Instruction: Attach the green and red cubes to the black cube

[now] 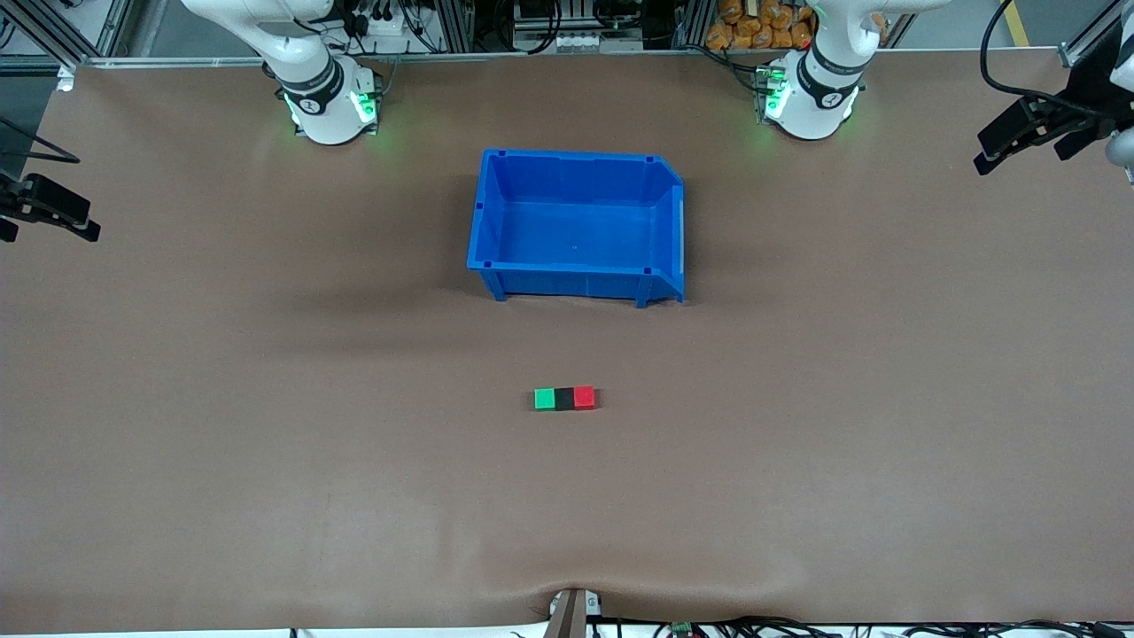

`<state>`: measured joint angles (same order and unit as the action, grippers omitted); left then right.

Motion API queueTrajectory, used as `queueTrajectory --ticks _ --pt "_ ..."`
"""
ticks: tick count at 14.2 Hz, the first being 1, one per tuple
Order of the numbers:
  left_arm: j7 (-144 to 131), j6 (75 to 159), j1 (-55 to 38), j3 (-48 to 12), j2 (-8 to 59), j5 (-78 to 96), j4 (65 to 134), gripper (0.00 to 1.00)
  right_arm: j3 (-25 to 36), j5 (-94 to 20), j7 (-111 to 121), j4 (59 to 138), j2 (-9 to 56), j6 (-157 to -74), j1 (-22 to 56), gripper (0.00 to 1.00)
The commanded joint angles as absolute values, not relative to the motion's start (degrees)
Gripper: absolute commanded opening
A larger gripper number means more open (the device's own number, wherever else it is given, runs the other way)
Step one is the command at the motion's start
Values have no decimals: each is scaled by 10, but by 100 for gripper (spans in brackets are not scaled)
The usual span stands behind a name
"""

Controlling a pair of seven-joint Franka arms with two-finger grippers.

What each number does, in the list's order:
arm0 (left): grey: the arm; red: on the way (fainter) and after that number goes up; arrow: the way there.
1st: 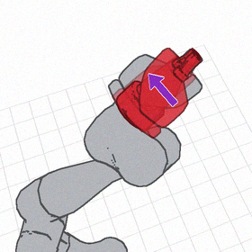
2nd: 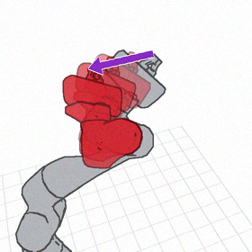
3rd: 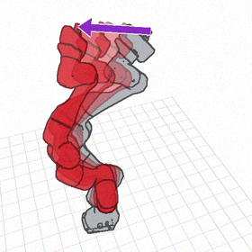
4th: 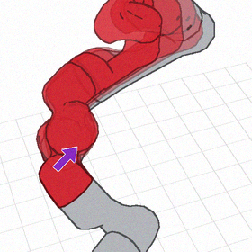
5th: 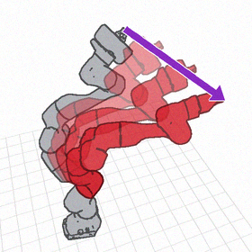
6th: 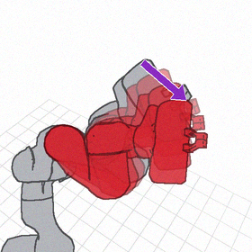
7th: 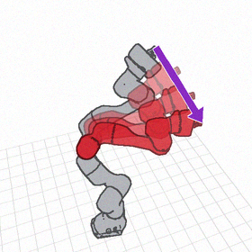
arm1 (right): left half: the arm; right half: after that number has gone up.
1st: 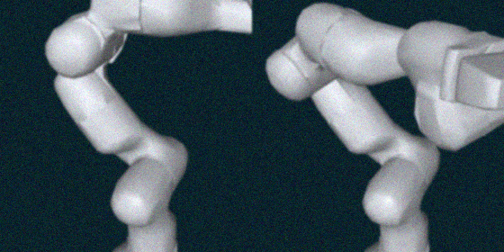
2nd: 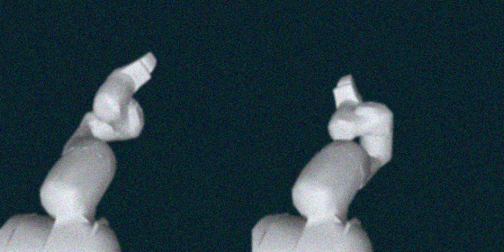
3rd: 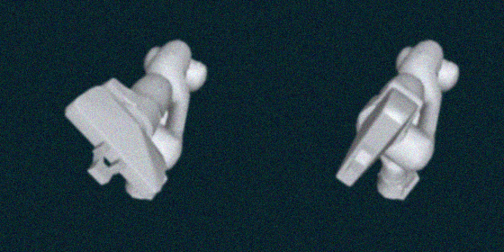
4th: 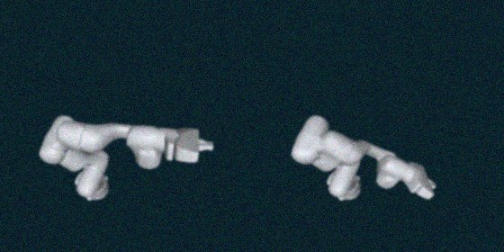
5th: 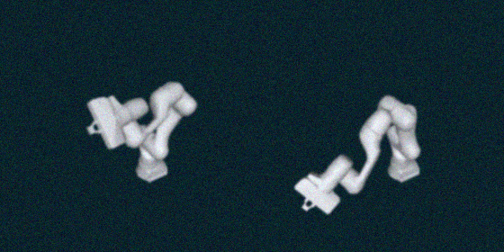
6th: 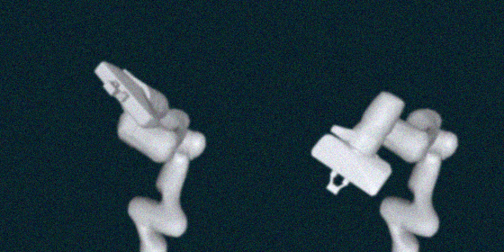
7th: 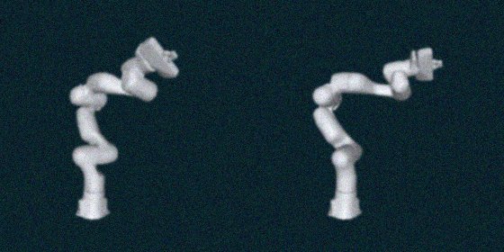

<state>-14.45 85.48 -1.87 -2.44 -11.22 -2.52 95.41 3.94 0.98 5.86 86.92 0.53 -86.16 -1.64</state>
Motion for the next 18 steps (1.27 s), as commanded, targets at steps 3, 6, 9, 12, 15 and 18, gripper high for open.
queueTrajectory --ticks 3,6,9,12,15,18 --pt "-133 836 -18 -25 -95 -21 905 100 38 17 54 873 4 -862 -19 100" --pt "-127 821 -20 -25 -91 -16 901 100 38 17 54 873 4 -862 -19 100" --pt "-127 802 -14 -30 -92 -13 902 100 38 17 54 872 4 -862 -19 100" --pt "-127 797 -15 -30 -91 -21 899 100 38 17 54 873 4 -862 -19 100" --pt "-126 796 -19 -33 -91 -22 900 100 39 17 54 872 5 -863 -19 100" --pt "-127 796 -20 -37 -91 -22 899 100 38 17 54 872 5 -863 -19 100"
